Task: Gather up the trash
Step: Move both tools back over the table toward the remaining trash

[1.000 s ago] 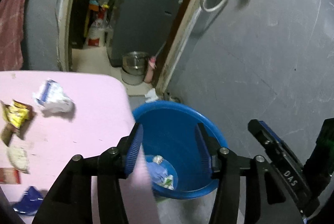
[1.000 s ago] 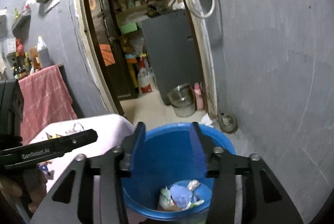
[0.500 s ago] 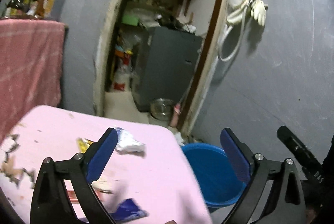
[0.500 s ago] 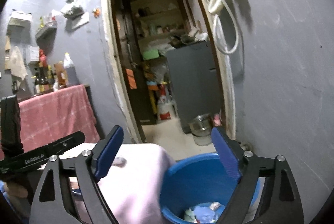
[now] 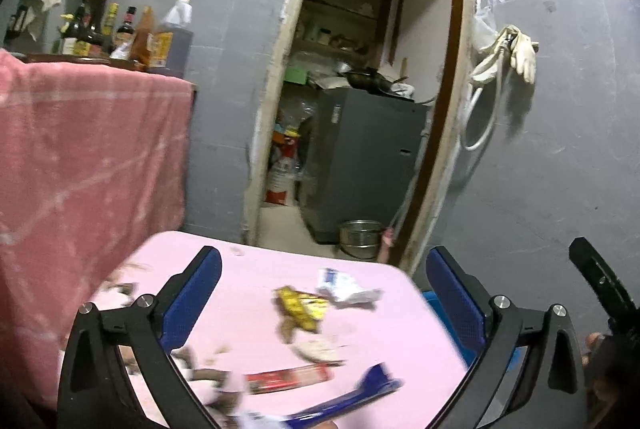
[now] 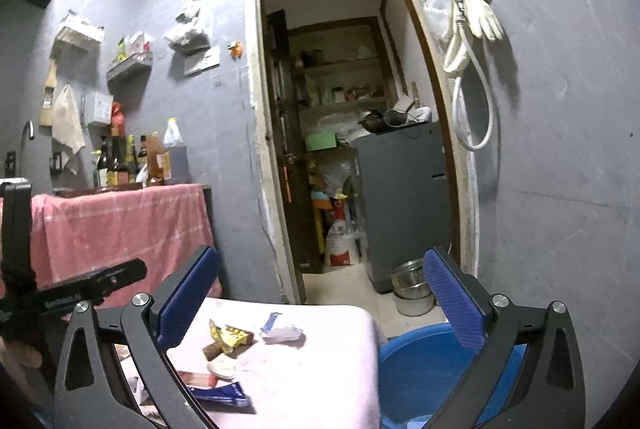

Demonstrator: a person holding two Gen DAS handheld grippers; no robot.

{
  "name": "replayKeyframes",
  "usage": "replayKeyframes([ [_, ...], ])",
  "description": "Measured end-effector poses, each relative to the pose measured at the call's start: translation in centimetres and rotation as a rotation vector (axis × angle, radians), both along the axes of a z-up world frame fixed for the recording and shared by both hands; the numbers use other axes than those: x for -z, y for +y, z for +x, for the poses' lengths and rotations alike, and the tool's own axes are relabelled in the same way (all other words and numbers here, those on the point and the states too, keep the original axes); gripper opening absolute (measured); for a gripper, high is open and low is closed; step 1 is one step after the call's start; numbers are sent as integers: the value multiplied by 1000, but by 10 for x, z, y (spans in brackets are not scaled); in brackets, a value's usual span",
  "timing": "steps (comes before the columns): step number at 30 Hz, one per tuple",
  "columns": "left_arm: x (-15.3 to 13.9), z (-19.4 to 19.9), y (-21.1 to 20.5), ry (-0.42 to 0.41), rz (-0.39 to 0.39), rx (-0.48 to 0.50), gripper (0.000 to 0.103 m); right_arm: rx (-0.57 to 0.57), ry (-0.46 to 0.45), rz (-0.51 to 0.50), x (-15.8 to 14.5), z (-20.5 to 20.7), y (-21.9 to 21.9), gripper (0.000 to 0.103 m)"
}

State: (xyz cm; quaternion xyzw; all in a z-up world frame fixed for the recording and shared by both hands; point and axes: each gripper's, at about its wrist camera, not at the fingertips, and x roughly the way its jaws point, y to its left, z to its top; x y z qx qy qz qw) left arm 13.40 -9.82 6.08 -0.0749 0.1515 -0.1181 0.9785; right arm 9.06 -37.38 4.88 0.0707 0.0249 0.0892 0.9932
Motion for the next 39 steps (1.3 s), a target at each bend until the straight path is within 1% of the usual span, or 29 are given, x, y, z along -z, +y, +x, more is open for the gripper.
replayKeyframes([
  [2,3,-3,15,6,12,-23,100,-8,3,-10,2,-2,8,103],
  [6,15,-7,39,32,11,-54,100,-35,20,-25,8,2,23,103],
  [9,23,-7,52,59,6,-58,100,-55,36,-35,12,6,33,103],
  [13,36,-2,65,112,0,-51,100,-89,84,-56,22,16,47,103],
  [21,59,13,69,234,-12,12,100,-144,212,-87,42,35,60,103],
  [27,73,22,61,322,-17,83,98,-143,291,-105,55,44,60,103],
  [29,76,25,54,342,-8,104,93,-140,317,-109,57,48,59,102],
  [31,80,28,48,366,11,125,82,-146,336,-107,60,52,58,99],
  [32,82,30,46,376,19,135,78,-149,346,-106,61,55,58,98],
  [33,83,31,43,386,24,147,70,-153,359,-107,63,57,59,96],
  [34,86,33,41,396,30,159,66,-156,374,-108,65,60,59,95],
  [36,87,35,38,405,44,177,62,-164,393,-108,68,65,61,87],
  [37,88,36,36,409,53,189,59,-169,409,-111,70,68,62,86],
  [39,90,39,32,418,74,213,56,-174,427,-113,73,71,62,85],
])
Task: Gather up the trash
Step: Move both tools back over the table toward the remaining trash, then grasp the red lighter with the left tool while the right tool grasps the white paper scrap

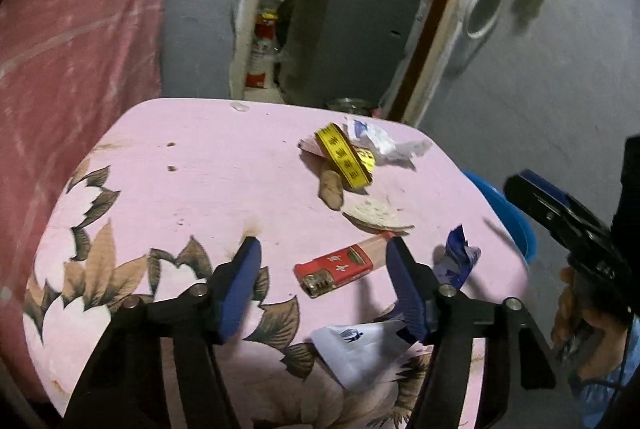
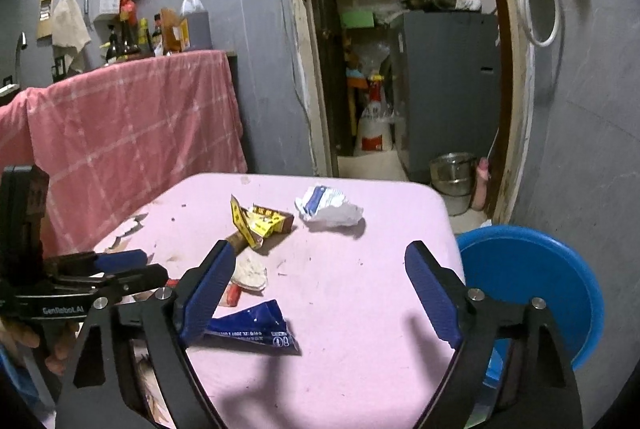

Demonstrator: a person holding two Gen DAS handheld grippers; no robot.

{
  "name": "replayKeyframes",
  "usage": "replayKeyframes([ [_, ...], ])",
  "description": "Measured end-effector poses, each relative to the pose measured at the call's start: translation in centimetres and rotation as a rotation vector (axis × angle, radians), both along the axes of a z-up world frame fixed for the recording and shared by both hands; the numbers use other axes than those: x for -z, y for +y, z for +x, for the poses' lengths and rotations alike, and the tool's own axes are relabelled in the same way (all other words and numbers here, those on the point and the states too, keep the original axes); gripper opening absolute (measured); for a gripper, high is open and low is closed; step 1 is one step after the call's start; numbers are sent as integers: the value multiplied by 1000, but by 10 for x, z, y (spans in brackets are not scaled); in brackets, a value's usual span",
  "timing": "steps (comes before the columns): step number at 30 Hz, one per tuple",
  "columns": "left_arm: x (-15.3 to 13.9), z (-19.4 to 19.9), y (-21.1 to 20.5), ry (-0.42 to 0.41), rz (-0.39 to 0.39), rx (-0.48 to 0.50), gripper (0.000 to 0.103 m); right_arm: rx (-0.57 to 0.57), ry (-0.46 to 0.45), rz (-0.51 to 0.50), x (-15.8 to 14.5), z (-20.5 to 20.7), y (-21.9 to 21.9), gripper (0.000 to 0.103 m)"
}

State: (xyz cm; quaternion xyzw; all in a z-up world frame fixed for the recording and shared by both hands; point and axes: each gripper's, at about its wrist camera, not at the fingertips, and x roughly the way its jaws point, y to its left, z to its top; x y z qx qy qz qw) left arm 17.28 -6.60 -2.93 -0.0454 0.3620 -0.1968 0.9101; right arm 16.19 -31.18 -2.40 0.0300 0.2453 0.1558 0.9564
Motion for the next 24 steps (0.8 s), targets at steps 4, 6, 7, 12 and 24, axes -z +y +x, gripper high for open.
replayKeyframes([
  [4,6,8,-10,19,39,57,54,-4,30,0,3,6,0,82],
  [6,8,11,-15,30,59,88,54,-9,42,5,4,9,0,82],
  [7,9,13,-17,34,67,107,54,-12,48,6,5,10,0,82],
  [12,12,24,-25,47,104,182,51,-31,73,-10,7,17,5,78],
  [24,29,29,-40,40,232,244,32,-50,113,-12,15,25,9,75],
])
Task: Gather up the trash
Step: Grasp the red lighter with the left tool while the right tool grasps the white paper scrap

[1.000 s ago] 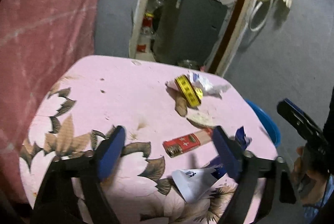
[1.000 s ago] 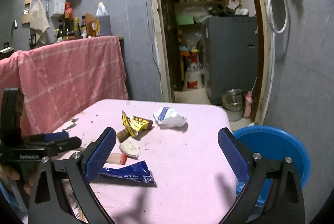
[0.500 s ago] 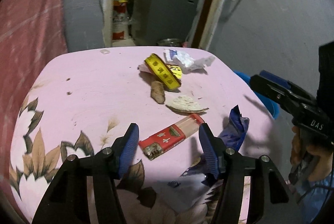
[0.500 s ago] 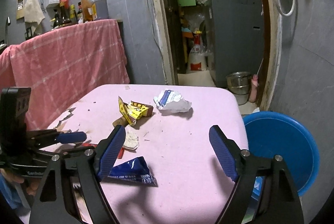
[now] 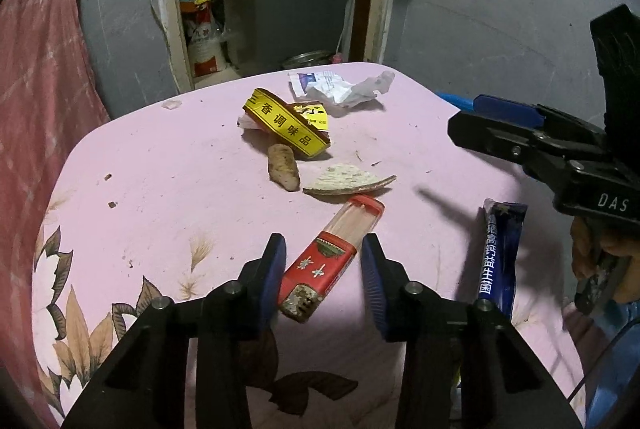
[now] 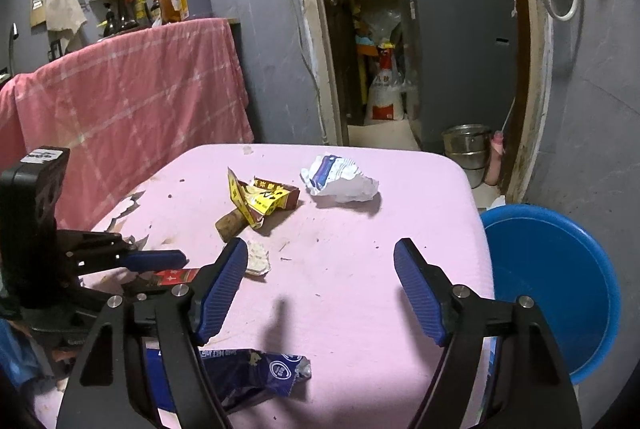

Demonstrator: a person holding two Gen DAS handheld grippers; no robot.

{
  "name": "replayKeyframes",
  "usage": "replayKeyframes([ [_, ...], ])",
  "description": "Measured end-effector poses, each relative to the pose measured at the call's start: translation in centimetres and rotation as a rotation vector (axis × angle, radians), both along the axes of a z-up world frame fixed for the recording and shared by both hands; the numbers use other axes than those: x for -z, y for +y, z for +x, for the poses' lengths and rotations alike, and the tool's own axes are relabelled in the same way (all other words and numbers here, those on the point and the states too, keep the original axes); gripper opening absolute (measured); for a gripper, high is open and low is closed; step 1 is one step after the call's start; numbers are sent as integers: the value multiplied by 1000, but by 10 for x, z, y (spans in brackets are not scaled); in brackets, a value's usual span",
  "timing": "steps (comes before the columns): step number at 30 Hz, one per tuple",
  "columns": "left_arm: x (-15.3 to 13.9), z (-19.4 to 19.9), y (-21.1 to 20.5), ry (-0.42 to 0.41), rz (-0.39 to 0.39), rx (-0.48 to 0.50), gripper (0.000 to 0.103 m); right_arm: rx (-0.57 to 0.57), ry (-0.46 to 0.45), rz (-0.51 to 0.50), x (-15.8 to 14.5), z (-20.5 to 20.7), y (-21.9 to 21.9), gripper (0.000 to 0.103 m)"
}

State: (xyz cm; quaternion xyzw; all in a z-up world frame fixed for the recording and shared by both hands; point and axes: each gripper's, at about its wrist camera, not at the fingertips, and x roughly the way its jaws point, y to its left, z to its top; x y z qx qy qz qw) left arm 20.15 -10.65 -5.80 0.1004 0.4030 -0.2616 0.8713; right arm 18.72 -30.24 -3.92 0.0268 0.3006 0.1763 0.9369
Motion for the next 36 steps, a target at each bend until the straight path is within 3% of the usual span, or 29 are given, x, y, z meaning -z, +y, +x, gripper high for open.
replayKeyframes([
  [7,-1,-7,10,0,-5,-52,20,-19,23,10,4,4,6,71],
  [21,-6,-7,51,2,-44,-318,19,-140,117,-51,16,21,47,63],
  [36,-7,-4,59,14,-46,-338,20,-209,207,-181,31,41,82,58],
])
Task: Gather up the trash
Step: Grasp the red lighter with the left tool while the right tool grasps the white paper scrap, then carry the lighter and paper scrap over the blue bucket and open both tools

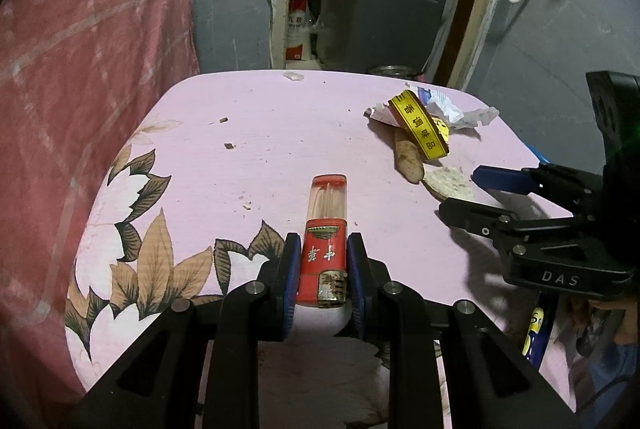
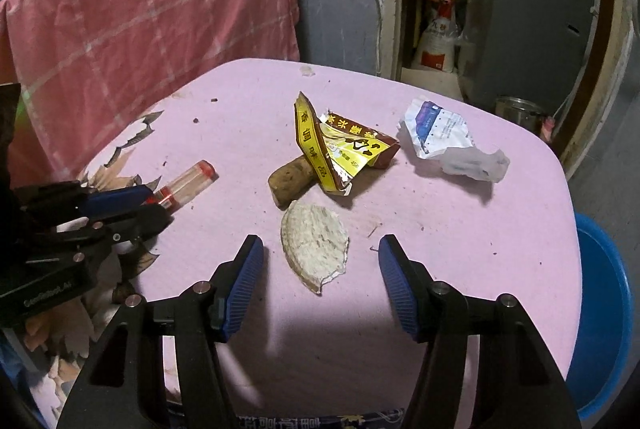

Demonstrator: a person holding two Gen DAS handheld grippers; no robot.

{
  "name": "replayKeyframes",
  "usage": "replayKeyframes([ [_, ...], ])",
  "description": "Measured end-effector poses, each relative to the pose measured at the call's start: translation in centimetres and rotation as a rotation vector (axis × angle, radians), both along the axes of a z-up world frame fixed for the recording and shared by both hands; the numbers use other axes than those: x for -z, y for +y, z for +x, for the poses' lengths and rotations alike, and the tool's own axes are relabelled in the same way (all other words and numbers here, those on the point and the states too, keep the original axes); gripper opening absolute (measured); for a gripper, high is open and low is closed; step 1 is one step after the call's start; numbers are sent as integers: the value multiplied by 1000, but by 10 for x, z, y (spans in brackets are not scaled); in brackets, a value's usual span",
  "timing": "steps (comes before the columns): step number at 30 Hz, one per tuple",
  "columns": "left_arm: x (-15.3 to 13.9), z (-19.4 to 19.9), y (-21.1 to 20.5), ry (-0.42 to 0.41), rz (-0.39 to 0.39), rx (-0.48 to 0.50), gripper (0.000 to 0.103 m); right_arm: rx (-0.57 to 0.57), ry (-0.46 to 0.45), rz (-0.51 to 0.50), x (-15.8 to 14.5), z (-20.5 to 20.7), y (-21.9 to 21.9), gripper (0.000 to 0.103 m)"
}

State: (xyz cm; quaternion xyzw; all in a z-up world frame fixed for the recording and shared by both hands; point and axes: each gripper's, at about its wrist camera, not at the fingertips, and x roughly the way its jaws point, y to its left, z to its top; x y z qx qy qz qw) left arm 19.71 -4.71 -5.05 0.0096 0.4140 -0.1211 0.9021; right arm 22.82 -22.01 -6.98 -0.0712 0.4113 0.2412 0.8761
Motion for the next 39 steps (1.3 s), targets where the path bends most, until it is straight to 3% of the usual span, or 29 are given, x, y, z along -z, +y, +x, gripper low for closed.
replayKeyframes([
  [1,0,0,-1,0,5,-1,20,1,-1,-6,0,0,1,56],
  [5,1,2,-5,1,27,-11,20,5,-15,-15,0,-1,2,32],
  [15,-1,-2,-7,-19,-50,-31,19,30,-81,80,-5,-18,-16,31],
  [22,-28,-23,-27,-198,-109,-19,19,121,-273,181,-38,-43,-54,31],
  [32,-82,-43,-80,-444,-210,14,19,274,-585,194,-91,-88,-107,31],
  [39,-110,-46,-136,-541,-265,79,19,390,-748,161,-118,-111,-151,31],
])
